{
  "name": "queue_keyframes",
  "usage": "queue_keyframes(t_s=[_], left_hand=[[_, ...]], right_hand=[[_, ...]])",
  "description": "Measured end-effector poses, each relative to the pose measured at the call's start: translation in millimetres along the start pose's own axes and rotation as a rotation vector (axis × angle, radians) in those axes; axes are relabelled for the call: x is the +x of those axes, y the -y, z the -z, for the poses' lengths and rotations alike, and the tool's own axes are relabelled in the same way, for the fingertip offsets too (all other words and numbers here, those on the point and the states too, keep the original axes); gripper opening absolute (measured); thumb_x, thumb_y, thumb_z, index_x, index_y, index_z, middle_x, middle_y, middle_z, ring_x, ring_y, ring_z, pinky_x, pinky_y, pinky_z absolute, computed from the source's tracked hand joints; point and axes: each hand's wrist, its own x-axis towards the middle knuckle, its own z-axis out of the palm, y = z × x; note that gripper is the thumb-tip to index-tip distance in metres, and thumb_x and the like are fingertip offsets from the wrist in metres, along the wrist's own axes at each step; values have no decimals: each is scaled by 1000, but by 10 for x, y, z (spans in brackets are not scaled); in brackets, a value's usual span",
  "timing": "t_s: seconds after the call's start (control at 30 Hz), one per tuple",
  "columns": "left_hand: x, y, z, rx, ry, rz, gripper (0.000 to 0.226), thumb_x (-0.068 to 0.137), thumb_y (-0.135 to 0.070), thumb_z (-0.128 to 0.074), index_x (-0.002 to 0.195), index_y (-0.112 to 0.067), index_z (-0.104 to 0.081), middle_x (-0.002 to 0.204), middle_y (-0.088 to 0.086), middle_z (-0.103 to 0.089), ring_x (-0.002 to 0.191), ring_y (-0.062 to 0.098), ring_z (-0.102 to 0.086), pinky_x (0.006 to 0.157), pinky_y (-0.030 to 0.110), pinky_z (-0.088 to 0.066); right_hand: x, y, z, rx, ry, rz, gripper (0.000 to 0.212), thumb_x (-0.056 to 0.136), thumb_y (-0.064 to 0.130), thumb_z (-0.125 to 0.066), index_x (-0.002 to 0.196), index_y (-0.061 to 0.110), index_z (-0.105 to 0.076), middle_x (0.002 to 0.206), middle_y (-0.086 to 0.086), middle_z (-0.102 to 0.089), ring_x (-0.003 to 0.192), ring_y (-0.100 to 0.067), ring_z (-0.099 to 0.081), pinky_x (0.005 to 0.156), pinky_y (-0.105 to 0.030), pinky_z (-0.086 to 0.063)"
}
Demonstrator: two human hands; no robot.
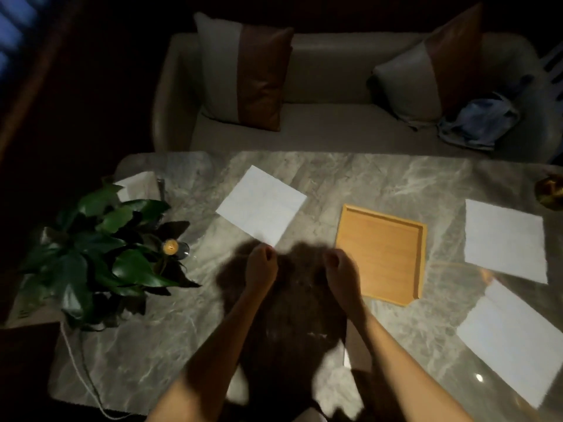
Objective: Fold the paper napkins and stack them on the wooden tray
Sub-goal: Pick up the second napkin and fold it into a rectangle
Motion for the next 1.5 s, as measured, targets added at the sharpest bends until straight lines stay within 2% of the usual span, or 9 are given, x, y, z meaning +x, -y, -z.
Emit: queue_keyframes(t_s=[0.33, 0.53, 0.67, 0.83, 0.93, 1.03, 1.2, 1.37, 1.5], left_hand=[[1597, 90, 735, 194, -212, 73, 24, 99, -7, -49, 115, 2, -65, 117, 22, -67, 111, 35, -63, 92, 43, -47], [1913, 274, 617, 330, -44, 227, 64, 93, -28, -64, 148, -8, -39, 147, 21, -45, 135, 38, -42, 111, 46, -36], [1951, 228, 553, 344, -10, 279, 49, 92, -25, -56, 138, -10, -54, 144, 21, -50, 133, 39, -44, 109, 45, -36], [1787, -206, 739, -341, 182, 197, 14, 100, -4, -54, 108, 0, -64, 100, 18, -62, 94, 30, -62, 80, 39, -51], [1537, -506, 1027, -406, 356, 130, 15, 97, -15, -60, 107, -4, -66, 100, 14, -61, 88, 25, -59, 74, 34, -46], [1226, -936, 1395, -572, 712, 191, 50, 85, -26, -56, 125, 3, -55, 109, 23, -56, 93, 37, -56, 72, 39, -46], [718, -1632, 1993, -770, 884, 165, 41, 80, -3, -49, 116, -3, -69, 94, 17, -76, 71, 22, -75, 59, 24, -59], [322, -2093, 2412, -881, 913, 58, 39, 79, -3, -63, 117, -1, -72, 113, 20, -72, 94, 31, -75, 79, 35, -64], [-41, -2296, 2389, -1226, 892, -112, 56, 86, -40, -73, 127, -1, -68, 131, 21, -67, 119, 36, -67, 98, 46, -57]], right_hand=[[1334, 900, -893, -419, 167, -70, 31, 94, 30, -58, 113, 7, -64, 112, -14, -69, 104, -33, -66, 80, -36, -53], [1603, 735, -1121, -380, 157, -108, 30, 91, 25, -61, 114, 9, -53, 118, -12, -60, 109, -35, -60, 84, -41, -49], [1562, 677, -1128, -208, 143, -20, 21, 98, 13, -50, 109, 0, -63, 111, -20, -64, 104, -34, -61, 87, -39, -48], [1426, 652, -885, -101, 294, -13, 12, 88, 4, -59, 87, -3, -68, 78, -17, -64, 76, -27, -64, 61, -36, -45], [1297, 697, -599, 46, 317, -35, 45, 82, 8, -74, 125, 2, -62, 109, -8, -65, 105, -23, -63, 81, -34, -51], [1154, 926, -118, 279, 492, 36, 93, 85, 21, -77, 156, 36, -19, 144, 15, -33, 133, -6, -33, 112, -33, -34], [995, 1523, 762, 639, 731, 151, 119, 70, 34, -88, 151, 45, 0, 149, 10, -47, 128, -2, -57, 95, -17, -51], [654, 1976, 1534, 748, 555, 277, 82, 79, 27, -78, 144, 52, -35, 93, -2, -75, 90, -14, -73, 82, -25, -60], [394, 2172, 2113, 946, 265, 327, 49, 86, 20, -73, 126, 46, -61, 103, -19, -64, 88, -34, -60, 77, -38, -53]])
